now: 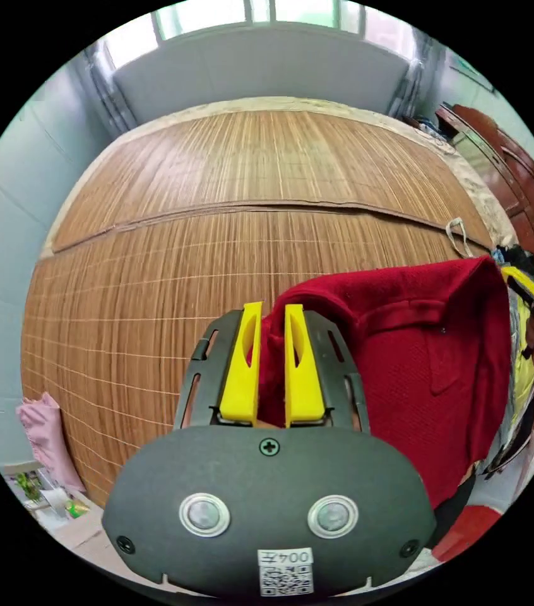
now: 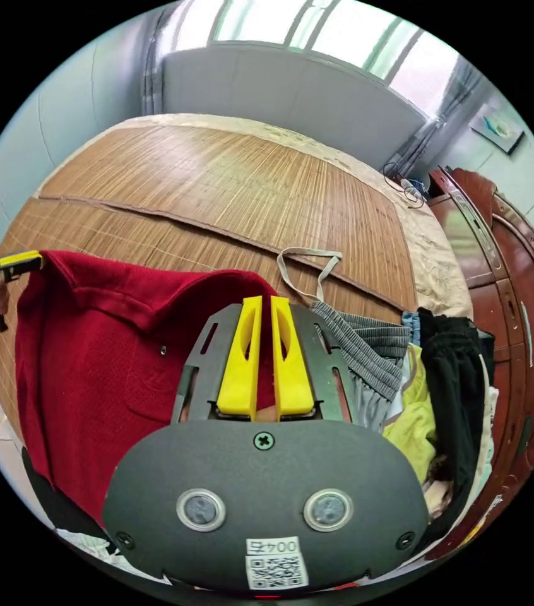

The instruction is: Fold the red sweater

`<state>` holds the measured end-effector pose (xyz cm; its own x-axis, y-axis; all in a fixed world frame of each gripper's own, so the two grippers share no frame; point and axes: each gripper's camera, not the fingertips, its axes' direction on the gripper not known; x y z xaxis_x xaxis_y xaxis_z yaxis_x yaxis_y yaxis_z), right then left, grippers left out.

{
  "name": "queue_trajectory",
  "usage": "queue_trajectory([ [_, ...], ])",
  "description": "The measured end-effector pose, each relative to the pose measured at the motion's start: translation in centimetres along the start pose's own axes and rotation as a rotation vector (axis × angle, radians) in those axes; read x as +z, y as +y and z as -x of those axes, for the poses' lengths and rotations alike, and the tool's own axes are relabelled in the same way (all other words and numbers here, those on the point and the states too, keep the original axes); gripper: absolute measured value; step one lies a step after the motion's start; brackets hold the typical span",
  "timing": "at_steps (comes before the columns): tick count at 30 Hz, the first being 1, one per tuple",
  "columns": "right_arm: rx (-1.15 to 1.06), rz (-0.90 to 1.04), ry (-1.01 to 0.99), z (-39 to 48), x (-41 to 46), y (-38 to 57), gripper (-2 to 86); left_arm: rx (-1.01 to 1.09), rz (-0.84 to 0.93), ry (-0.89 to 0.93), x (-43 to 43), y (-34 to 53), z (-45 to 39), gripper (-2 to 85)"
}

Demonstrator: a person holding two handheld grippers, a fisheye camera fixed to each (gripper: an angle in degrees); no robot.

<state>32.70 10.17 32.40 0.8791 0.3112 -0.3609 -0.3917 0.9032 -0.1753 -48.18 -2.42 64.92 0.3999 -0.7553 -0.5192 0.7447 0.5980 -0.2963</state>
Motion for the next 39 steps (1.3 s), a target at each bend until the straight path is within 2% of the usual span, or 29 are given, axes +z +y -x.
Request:
queue_trajectory([
  [1,0.024,-0.029,-0.060,-1.1,-0.4,0.0,5.3,-0.066,-0.003,0.093,0.3,-0.3,1.3,6.7],
  [2,0.030,-0.041,-0.099,-1.6,-0.6,0.1,5.6,-0.189,-0.037,0.311,0.8,-0.6,3.8,7.9],
  [3,0.027,-0.056,-0.175,-2.3,-1.1,0.7,6.9,-0.270,-0.085,0.438,1.0,-0.5,5.8,9.2],
  [7,-0.047,-0.044,-0.374,-2.6,-2.9,5.9,9.6,-0.384,-0.192,0.450,0.3,-0.1,9.7,14.1],
  [9,-0.047,-0.032,-0.460,-2.4,-3.4,9.1,9.9,-0.399,-0.393,0.531,-2.1,1.0,11.5,17.7],
  [11,-0.062,-0.004,-0.480,-1.7,-3.7,12.6,10.4,-0.291,-0.454,0.518,-4.1,2.1,11.3,18.3],
  [13,-0.081,0.041,-0.471,-0.1,-3.8,17.0,11.0,-0.127,-0.381,0.528,-5.0,3.5,9.3,18.1],
  [15,-0.106,0.094,-0.460,1.3,-3.6,20.0,11.4,0.148,-0.232,0.452,-5.3,8.4,4.3,17.6],
  [18,-0.090,0.162,-0.428,3.3,-3.3,24.2,11.8,0.369,-0.109,0.356,-4.0,18.0,-0.9,17.6],
  [21,-0.043,0.199,-0.338,4.9,-3.0,27.1,12.1,0.471,-0.036,0.224,-2.0,27.3,-3.8,17.9],
  [24,-0.004,0.239,-0.336,6.7,-2.6,28.8,12.3,0.426,-0.016,0.093,-0.8,33.8,-3.9,18.2],
  [27,0.078,0.237,-0.281,7.8,-2.3,29.5,12.2,0.305,0.009,0.046,0.6,37.1,-2.6,18.9],
  [32,0.154,0.251,-0.236,10.5,-0.4,28.9,11.9,0.263,0.034,-0.070,3.5,38.5,-3.4,21.4],
  [36,0.161,0.268,-0.167,13.8,1.0,28.3,11.2,0.332,0.054,-0.218,5.7,38.8,-5.9,21.4],
  [39,0.180,0.268,-0.155,14.5,1.0,27.8,10.6,0.312,0.085,-0.185,5.4,38.3,-4.9,18.0],
])
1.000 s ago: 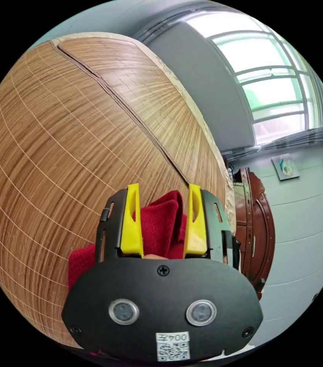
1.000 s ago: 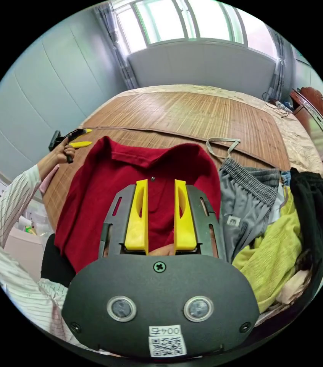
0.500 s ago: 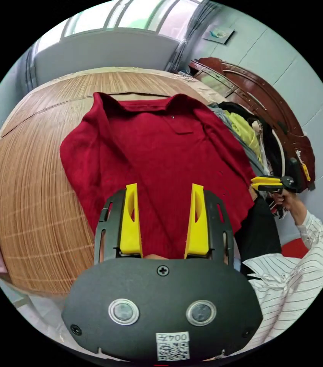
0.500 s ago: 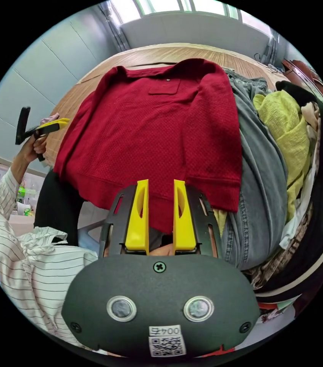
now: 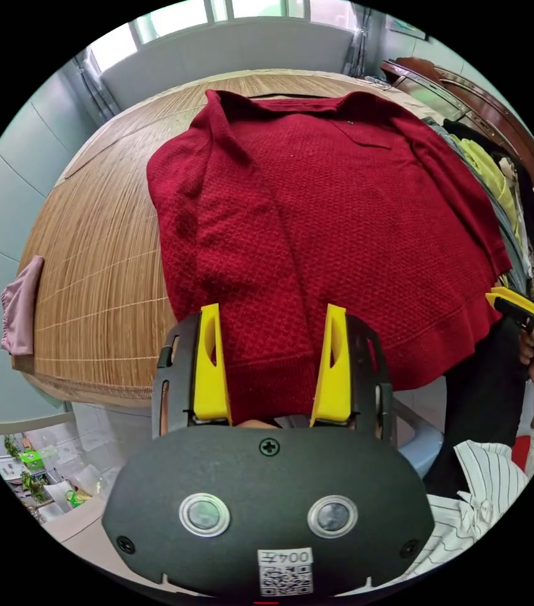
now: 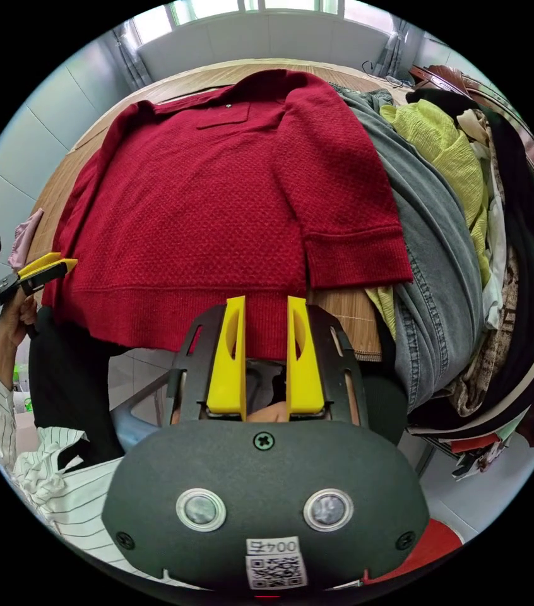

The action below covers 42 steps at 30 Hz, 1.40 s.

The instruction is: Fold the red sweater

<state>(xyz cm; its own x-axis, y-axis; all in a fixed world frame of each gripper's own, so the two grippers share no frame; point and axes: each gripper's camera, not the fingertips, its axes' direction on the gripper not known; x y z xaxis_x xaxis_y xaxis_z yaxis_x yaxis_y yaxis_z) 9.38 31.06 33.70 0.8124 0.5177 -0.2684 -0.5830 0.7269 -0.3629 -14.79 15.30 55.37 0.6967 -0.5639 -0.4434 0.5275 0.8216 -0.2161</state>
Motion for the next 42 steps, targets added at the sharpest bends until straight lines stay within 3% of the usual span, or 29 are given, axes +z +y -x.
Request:
queue_trajectory([
  [5,0.032,0.007,-0.066,0.2,-0.2,-0.5,9.1,-0.077,0.007,0.215,-0.9,0.5,5.3,5.4],
  [9,0.045,0.015,-0.093,1.0,0.1,-0.9,7.4,-0.191,-0.058,0.384,-3.9,0.9,12.2,3.3],
  [16,0.028,0.064,-0.082,3.0,0.2,-2.2,7.9,-0.366,-0.164,0.117,-9.7,-3.3,25.0,3.0],
  [21,0.030,0.078,-0.061,4.4,0.6,-2.8,8.3,-0.640,-0.179,-0.140,-9.1,-5.4,33.0,5.3],
  [23,0.023,0.084,-0.053,5.0,0.6,-2.9,8.3,-0.702,-0.237,-0.133,-8.8,-4.9,33.8,7.5],
  [26,0.011,0.093,-0.059,5.6,0.7,-3.1,8.1,-0.673,-0.308,-0.025,-8.1,-3.8,33.5,13.5],
  [30,0.002,0.088,-0.084,6.0,0.7,-3.1,7.5,-0.341,-0.319,0.344,-6.3,-1.3,27.3,16.1],
  [32,0.010,0.062,-0.099,5.9,0.3,-2.9,7.2,-0.239,-0.273,0.405,-5.3,1.1,22.6,16.2],
  [36,0.011,-0.006,-0.087,5.9,-1.1,-2.6,7.3,-0.073,-0.115,0.284,-2.6,7.4,11.6,15.6],
  [42,0.070,-0.006,-0.115,3.4,-1.0,-1.8,8.3,-0.059,0.008,0.243,0.8,12.5,5.7,16.3],
])
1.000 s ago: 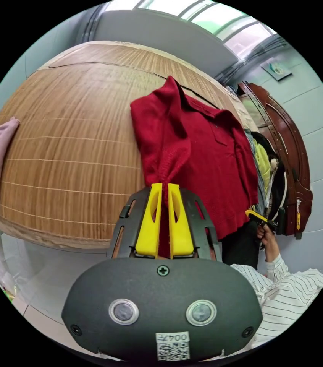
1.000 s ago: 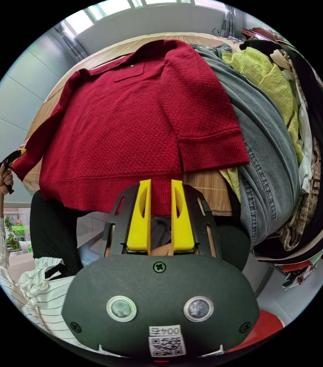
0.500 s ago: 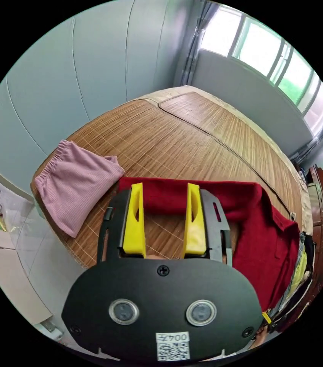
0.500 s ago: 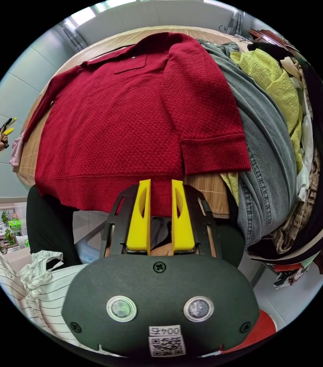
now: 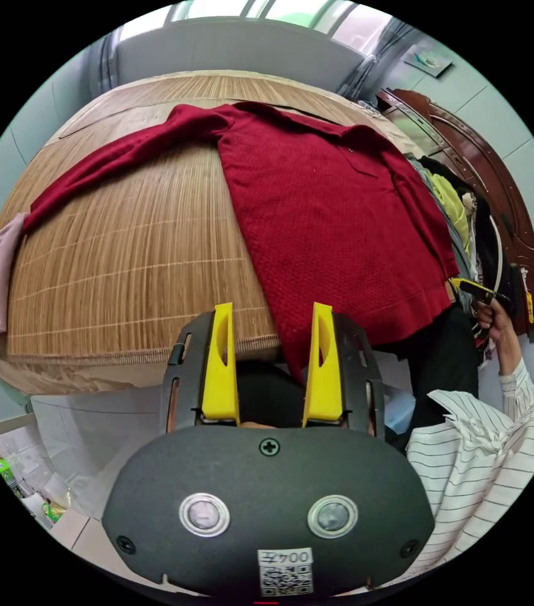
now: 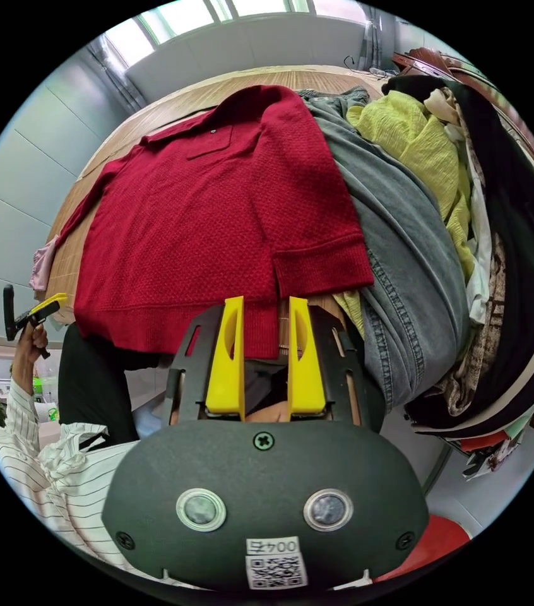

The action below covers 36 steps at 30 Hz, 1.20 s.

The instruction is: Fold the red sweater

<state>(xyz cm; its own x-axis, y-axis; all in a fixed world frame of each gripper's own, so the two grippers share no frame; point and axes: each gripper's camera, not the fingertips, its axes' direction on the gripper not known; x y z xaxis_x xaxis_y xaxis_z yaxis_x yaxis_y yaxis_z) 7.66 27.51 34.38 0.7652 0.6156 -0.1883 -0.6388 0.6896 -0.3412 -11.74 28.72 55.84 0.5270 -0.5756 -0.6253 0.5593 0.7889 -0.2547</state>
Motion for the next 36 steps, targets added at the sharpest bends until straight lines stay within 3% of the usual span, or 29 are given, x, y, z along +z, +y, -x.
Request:
queue_trajectory([
  [7,0.020,0.049,-0.032,0.7,3.8,0.7,8.5,0.004,-0.011,0.000,1.5,0.2,-2.8,17.2],
  [11,-0.001,0.032,0.101,2.2,4.7,0.2,5.3,0.114,-0.010,-0.186,2.9,-0.6,-5.7,12.8],
  [15,-0.016,0.038,0.019,1.2,4.7,-0.4,2.4,0.113,0.020,-0.023,2.2,-1.8,-5.0,5.6],
  [19,0.022,0.019,-0.192,-2.6,2.7,-0.4,1.5,0.050,-0.029,0.149,-0.6,-1.5,-2.4,3.7],
  [22,-0.038,0.078,-0.245,-3.0,2.2,0.1,1.3,0.035,-0.022,0.227,-2.1,-0.8,-0.7,3.0],
  [31,-0.140,0.287,-0.218,-1.1,6.0,3.1,4.0,0.043,0.109,0.217,-0.5,2.8,0.7,3.9],
  [34,-0.160,0.215,-0.142,-1.0,4.6,1.1,6.0,0.061,0.041,0.102,-3.3,1.6,-0.2,5.1],
  [36,-0.173,0.149,-0.144,-1.2,2.9,-0.7,7.9,0.104,-0.100,-0.002,-6.8,-0.1,-1.7,5.9],
])
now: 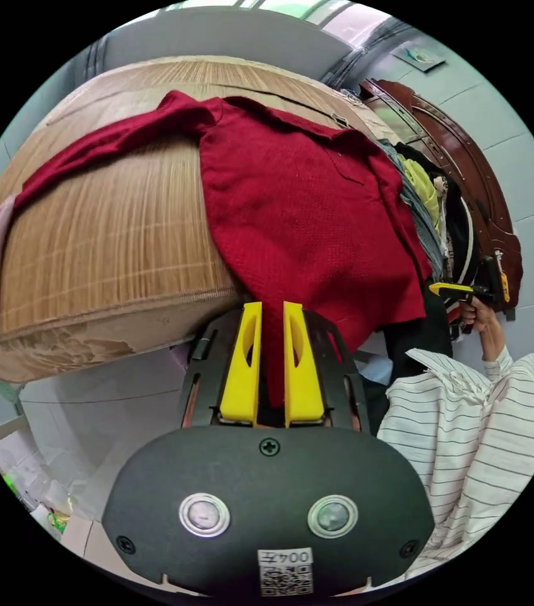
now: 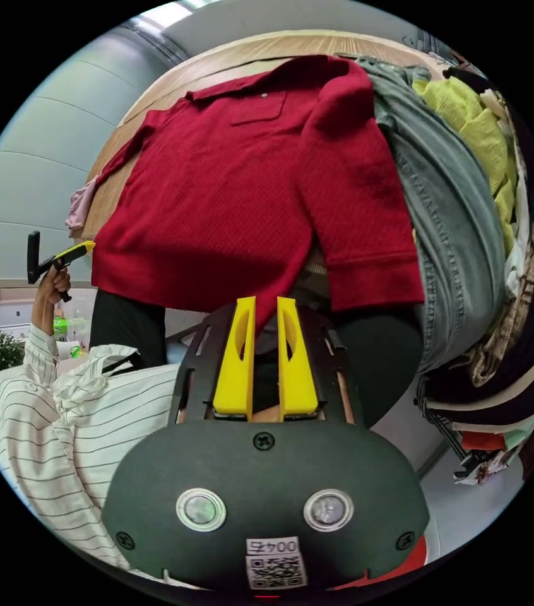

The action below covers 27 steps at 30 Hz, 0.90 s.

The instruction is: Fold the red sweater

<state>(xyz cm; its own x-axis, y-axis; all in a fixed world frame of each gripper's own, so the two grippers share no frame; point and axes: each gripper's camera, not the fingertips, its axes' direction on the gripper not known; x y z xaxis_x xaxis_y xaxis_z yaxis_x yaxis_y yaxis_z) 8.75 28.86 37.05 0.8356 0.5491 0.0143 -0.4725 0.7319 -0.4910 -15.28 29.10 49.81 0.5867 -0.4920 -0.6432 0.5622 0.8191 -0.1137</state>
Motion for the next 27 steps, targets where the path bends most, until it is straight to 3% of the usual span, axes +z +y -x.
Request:
queue_trajectory([
  [4,-0.022,-0.236,-0.094,-1.0,-2.8,-5.7,10.0,0.058,-0.232,-0.037,-0.3,-5.3,-2.1,9.0],
  [10,0.018,-0.352,-0.233,-1.9,0.0,-18.9,9.3,0.193,-0.013,-0.099,12.0,-15.6,-7.3,7.5],
  [14,0.104,-0.326,-0.308,-3.5,2.3,-27.3,10.5,0.245,0.077,-0.131,15.7,-16.9,-10.0,4.4],
  [22,0.313,-0.221,-0.348,-6.5,8.3,-41.7,13.4,0.134,0.010,-0.056,17.1,-17.1,-9.6,2.3],
  [27,0.275,-0.126,-0.275,-5.5,9.6,-46.0,4.7,0.173,0.004,-0.090,17.6,-18.2,-10.8,2.3],
])
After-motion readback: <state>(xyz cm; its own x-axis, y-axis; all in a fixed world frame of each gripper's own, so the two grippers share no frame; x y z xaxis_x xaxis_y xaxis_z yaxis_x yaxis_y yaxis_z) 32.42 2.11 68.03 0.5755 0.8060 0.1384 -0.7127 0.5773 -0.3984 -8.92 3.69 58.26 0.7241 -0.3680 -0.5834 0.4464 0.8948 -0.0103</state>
